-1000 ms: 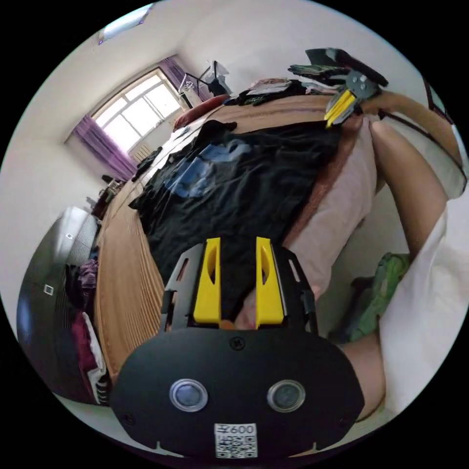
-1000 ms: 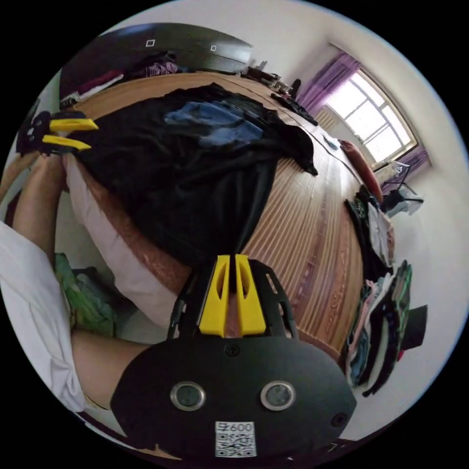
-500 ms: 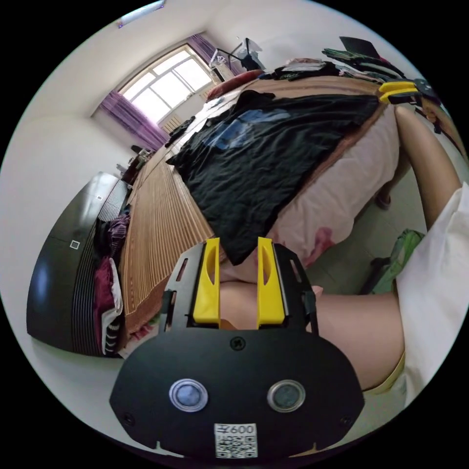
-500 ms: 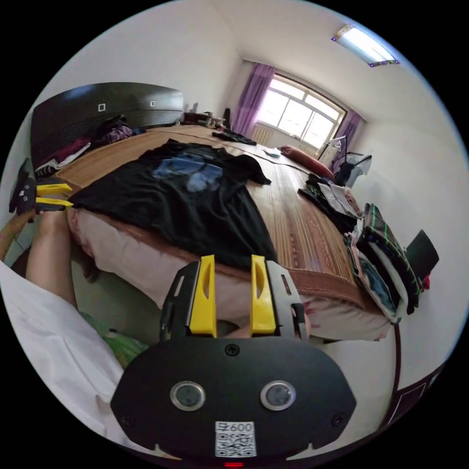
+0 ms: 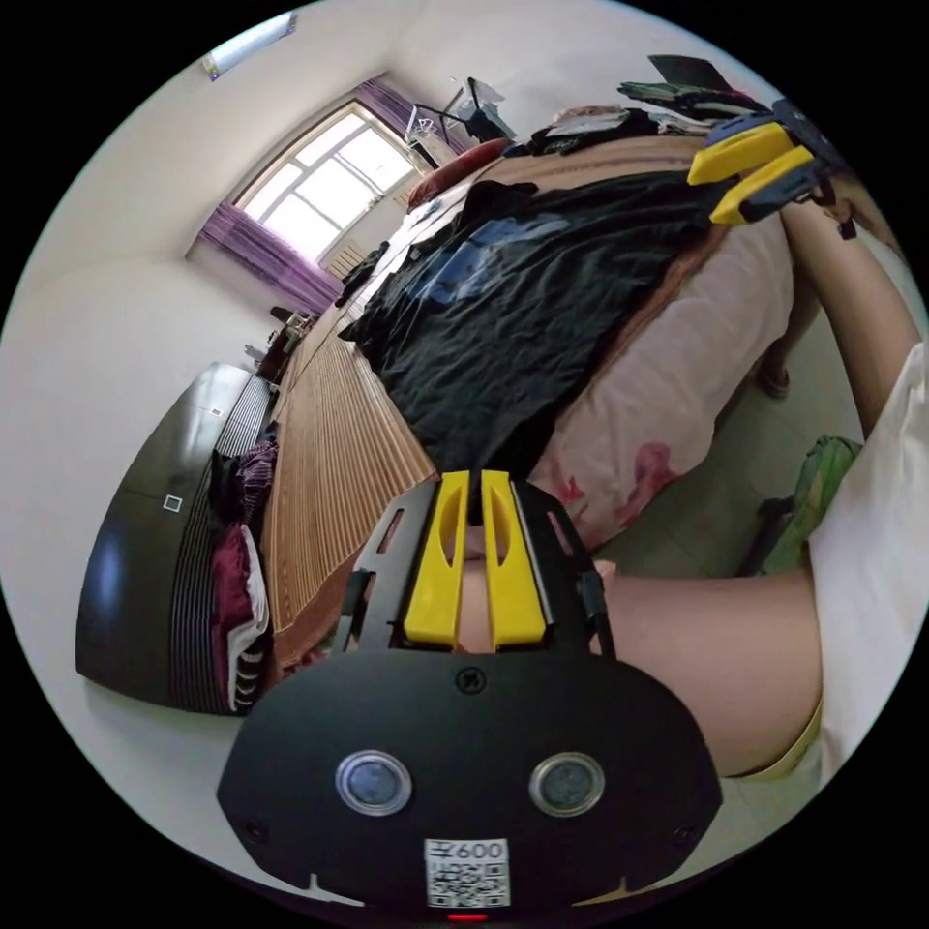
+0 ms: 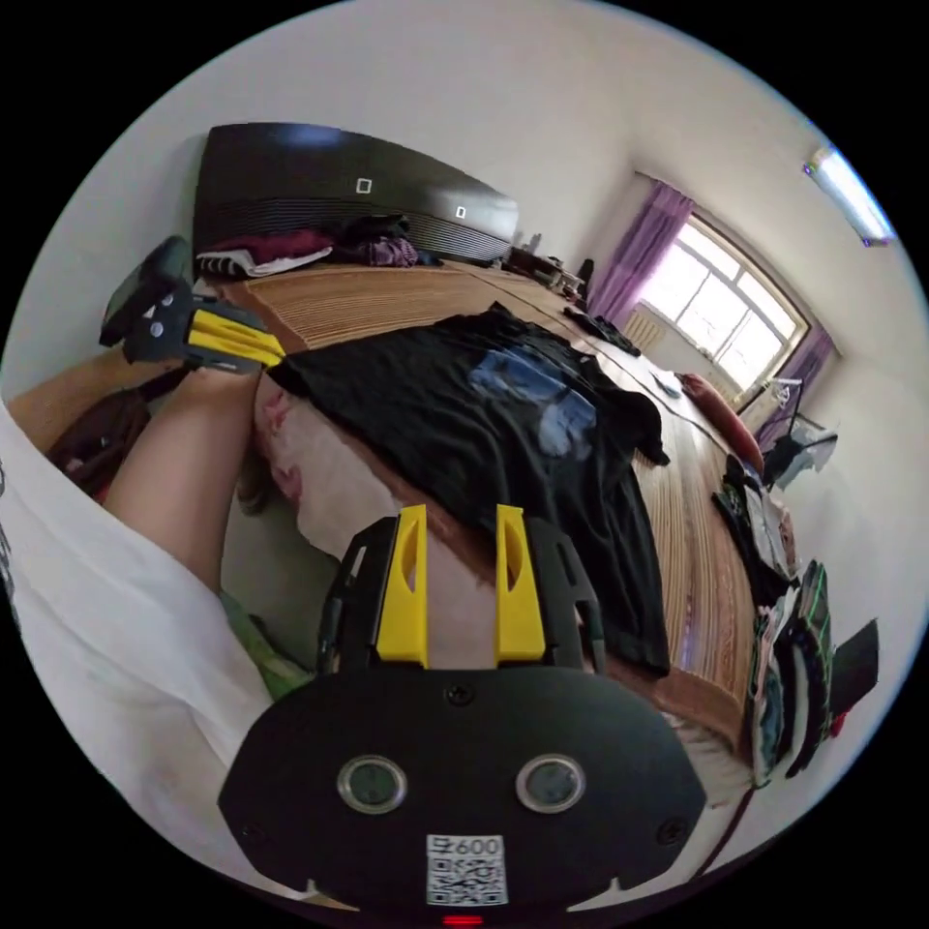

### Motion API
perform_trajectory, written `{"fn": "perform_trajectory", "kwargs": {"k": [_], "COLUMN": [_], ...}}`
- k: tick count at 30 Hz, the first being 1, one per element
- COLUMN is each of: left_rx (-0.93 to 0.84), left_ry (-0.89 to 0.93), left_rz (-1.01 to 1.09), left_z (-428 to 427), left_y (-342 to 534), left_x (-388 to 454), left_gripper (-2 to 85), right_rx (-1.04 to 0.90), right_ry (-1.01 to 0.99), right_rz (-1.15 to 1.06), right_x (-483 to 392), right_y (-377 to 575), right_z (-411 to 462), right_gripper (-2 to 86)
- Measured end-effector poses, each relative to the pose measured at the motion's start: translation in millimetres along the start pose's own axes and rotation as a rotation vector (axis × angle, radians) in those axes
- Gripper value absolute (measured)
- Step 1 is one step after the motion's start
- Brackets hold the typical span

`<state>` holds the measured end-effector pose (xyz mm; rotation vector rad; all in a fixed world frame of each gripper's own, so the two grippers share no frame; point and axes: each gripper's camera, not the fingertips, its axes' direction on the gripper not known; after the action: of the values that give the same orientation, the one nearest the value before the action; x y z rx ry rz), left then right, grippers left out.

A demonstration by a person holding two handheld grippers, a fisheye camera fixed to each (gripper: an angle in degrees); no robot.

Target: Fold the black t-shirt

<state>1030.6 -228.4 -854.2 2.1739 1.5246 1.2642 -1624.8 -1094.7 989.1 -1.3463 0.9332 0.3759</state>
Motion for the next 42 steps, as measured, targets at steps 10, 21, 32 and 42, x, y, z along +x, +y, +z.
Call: {"fn": "perform_trajectory", "kwargs": {"k": [10, 21, 32, 42], "left_rx": [0.144, 0.224, 0.212, 0.181], "left_ry": [0.034, 0.065, 0.033, -0.243], "left_rz": [-0.107, -0.124, -0.084, 0.056], "left_z": [140, 348, 533, 682], "left_y": [-81, -189, -339, -465], "left_x": [-106, -139, -186, -193], "left_gripper": [1.6, 4.6, 8.0, 2.8], "right_rx": [0.246, 0.140, 0.133, 0.163], "right_ry": [-0.288, -0.176, -0.369, -0.406], "right_rz": [-0.021, 0.094, 0.393, 0.367], "right_x": [-35, 19, 131, 158], "right_y": [-38, -36, 24, 38], "right_z": [58, 162, 201, 220], "right_gripper": [8.8, -0.6, -0.9, -0.8]}}
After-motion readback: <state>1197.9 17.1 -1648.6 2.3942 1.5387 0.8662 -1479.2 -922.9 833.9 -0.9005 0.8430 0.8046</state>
